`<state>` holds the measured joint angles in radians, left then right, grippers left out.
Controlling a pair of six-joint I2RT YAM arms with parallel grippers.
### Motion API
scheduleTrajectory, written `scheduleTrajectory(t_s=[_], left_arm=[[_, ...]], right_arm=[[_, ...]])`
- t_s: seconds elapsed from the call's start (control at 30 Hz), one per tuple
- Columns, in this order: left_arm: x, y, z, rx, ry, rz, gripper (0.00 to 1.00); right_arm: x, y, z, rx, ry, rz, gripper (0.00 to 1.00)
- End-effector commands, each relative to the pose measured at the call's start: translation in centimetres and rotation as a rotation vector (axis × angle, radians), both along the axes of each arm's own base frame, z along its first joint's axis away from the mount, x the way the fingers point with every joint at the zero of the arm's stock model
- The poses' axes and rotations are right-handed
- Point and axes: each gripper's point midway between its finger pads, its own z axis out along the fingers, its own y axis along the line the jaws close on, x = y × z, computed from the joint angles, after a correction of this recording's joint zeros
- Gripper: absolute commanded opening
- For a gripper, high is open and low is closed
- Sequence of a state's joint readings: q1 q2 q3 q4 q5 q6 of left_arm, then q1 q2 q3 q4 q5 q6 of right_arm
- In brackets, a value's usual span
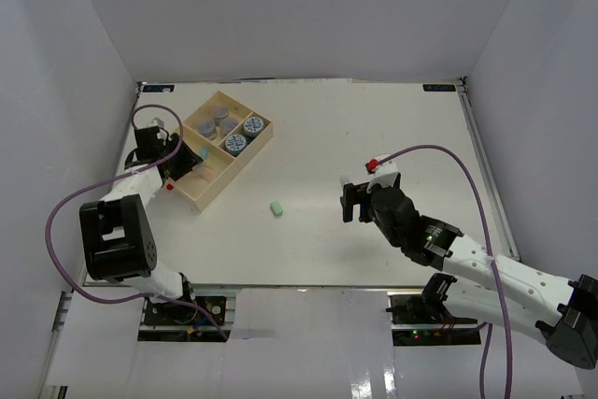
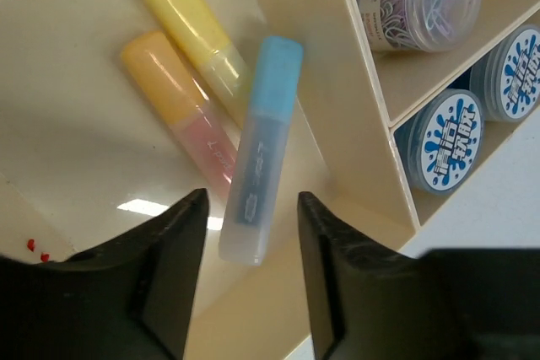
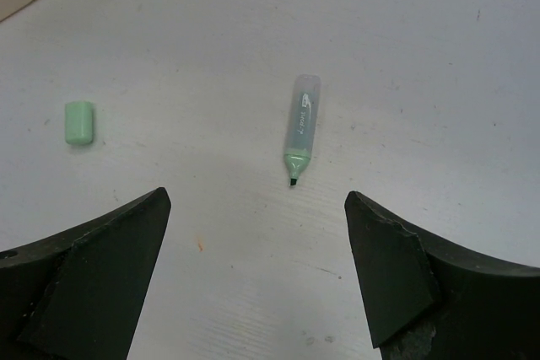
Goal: Sort the stationery into containers
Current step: Place the pen in the storage box, then move the pen to the center of the board.
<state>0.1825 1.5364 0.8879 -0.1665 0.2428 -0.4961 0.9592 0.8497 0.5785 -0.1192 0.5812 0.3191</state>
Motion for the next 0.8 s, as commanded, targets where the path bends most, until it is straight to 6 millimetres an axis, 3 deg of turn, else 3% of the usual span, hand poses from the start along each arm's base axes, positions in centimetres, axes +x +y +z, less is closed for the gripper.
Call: scheduleTrajectory(t_s=[0.0, 0.2, 0.27, 0.47, 0.5, 0.53, 0.57, 0.67, 0.7, 0.73, 0.77], left_arm=[[0.8, 0.6, 1.6, 0.008, -0.046, 0.01, 0.6], [0.2, -0.1, 3.3, 0.014, -0.092, -0.041, 0.75], [0.1, -0.4, 4.7, 0.023, -0.131, -0.07, 0.77], [-0.2, -1.4, 8.4, 0.03, -0.243, -0.134, 0.81], [-0.2, -1.5, 9.2, 0.033, -0.268, -0.141, 0.81], [-0.3, -1.7, 9.5, 0.03, -0.278, -0.149, 0.81], [-0.4, -1.9, 9.8, 0.022, -0.288, -0.16, 0.82], [-0.5, -2.4, 10.6, 0.013, -0.312, -0.18, 0.82], [-0.5, -2.4, 10.8, 0.013, -0.318, -0.181, 0.82], [-0.5, -2.5, 10.9, 0.011, -0.321, -0.185, 0.82], [-0.5, -2.6, 11.0, 0.004, -0.324, -0.189, 0.82]], right_arm=[[0.6, -0.1, -0.9, 0.006, 0.045, -0.019, 0.91], [2.4, -1.1, -2.4, -0.048, 0.12, -0.064, 0.91], [3.2, -2.1, -3.2, -0.075, 0.159, -0.095, 0.91], [6.3, -2.5, -4.9, -0.124, 0.262, -0.098, 0.93], [6.7, -2.4, -6.1, -0.15, 0.299, -0.094, 0.93], [7.6, -2.0, -5.5, -0.152, 0.294, -0.084, 0.93], [8.1, -1.9, -6.8, -0.175, 0.338, -0.079, 0.93], [9.7, -1.0, -6.8, -0.212, 0.366, -0.064, 0.94], [9.9, -0.7, -8.1, -0.239, 0.406, -0.055, 0.95], [10.5, -0.1, -7.7, -0.242, 0.404, -0.041, 0.95], [10.6, 0.3, -8.8, -0.251, 0.434, -0.023, 0.96]])
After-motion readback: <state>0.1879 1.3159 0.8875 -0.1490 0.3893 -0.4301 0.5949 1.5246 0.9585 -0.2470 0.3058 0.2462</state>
